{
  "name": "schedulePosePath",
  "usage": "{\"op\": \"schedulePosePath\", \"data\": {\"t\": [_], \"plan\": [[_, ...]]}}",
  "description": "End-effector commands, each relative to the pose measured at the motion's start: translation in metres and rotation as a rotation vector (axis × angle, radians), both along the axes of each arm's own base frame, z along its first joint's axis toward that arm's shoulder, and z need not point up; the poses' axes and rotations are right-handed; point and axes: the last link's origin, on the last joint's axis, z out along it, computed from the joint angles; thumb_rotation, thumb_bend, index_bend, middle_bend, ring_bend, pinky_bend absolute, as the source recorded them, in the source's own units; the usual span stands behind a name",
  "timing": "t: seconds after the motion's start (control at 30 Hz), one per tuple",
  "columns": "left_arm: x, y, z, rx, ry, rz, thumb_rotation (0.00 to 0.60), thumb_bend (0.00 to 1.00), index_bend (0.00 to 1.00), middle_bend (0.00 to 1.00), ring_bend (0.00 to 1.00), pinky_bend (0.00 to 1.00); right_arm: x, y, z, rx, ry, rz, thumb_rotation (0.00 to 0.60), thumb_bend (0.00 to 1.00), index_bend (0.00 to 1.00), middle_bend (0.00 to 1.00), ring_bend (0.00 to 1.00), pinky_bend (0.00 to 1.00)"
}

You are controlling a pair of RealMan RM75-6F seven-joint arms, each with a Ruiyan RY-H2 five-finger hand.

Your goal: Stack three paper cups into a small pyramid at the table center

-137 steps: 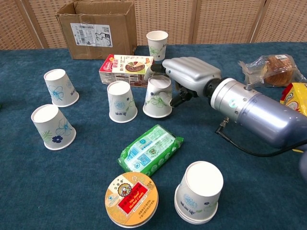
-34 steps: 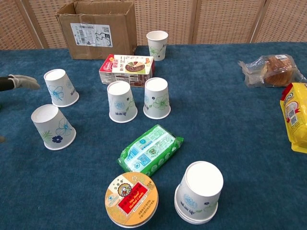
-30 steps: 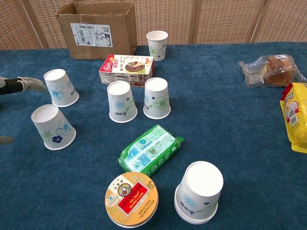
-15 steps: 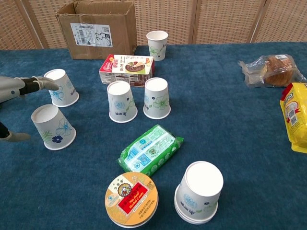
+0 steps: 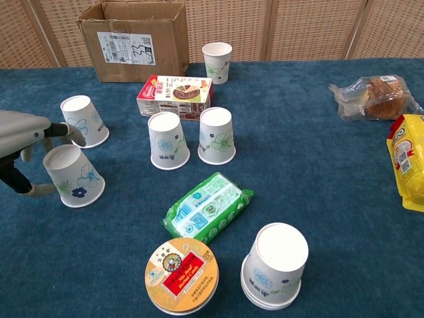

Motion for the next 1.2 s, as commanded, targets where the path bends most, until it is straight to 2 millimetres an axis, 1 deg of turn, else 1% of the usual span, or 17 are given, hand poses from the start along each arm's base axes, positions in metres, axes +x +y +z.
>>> {"op": "schedulePosePath", "data": {"t": [0.03,0.2,0.4,0.53,0.73,0.87,0.93,1.07,1.2], "plan": [[0.001,0.000,-0.001,0.005,-0.007,-0.008,0.600,0.35,0.25,0.34,0.39,0.48,0.000,0.000,0.000,0.000,-0.001,0.001,0.600,0.39,0.09,0.08,0.04,0.00],[0.003,0.001,-0.002,0.021,-0.023,-0.024,0.600,0.37,0.31,0.39,0.43,0.51,0.000,0.000,0.000,0.001,-0.005,0.002,0.600,0.39,0.09,0.08,0.04,0.00],[0.004,0.003,0.002,0.038,-0.045,-0.029,0.600,0.37,0.31,0.40,0.44,0.52,0.001,0.000,-0.001,0.004,-0.007,0.002,0.600,0.39,0.09,0.08,0.04,0.00],[0.006,0.005,0.011,0.062,-0.091,-0.035,0.600,0.37,0.32,0.40,0.44,0.52,0.001,0.000,-0.001,0.008,-0.011,0.002,0.600,0.39,0.09,0.08,0.04,0.00],[0.015,0.010,0.032,0.096,-0.204,-0.031,0.600,0.36,0.33,0.41,0.45,0.52,0.001,0.000,-0.001,0.009,-0.015,0.000,0.600,0.39,0.09,0.08,0.04,0.00],[0.028,0.020,0.046,0.135,-0.281,-0.069,0.600,0.36,0.33,0.41,0.45,0.52,0.002,0.000,-0.002,0.011,-0.011,0.004,0.600,0.39,0.09,0.08,0.04,0.00],[0.037,0.026,0.049,0.158,-0.311,-0.097,0.600,0.36,0.33,0.41,0.45,0.52,0.002,0.000,-0.003,0.012,-0.006,0.006,0.600,0.39,0.09,0.08,0.04,0.00],[0.059,0.039,0.047,0.179,-0.375,-0.135,0.600,0.35,0.32,0.41,0.45,0.51,0.002,0.000,-0.002,-0.001,0.016,0.004,0.600,0.39,0.09,0.08,0.04,0.00],[0.083,0.050,0.044,0.180,-0.435,-0.134,0.600,0.35,0.31,0.41,0.45,0.51,-0.001,-0.002,0.000,-0.037,0.039,-0.013,0.600,0.39,0.09,0.09,0.04,0.00]]}}
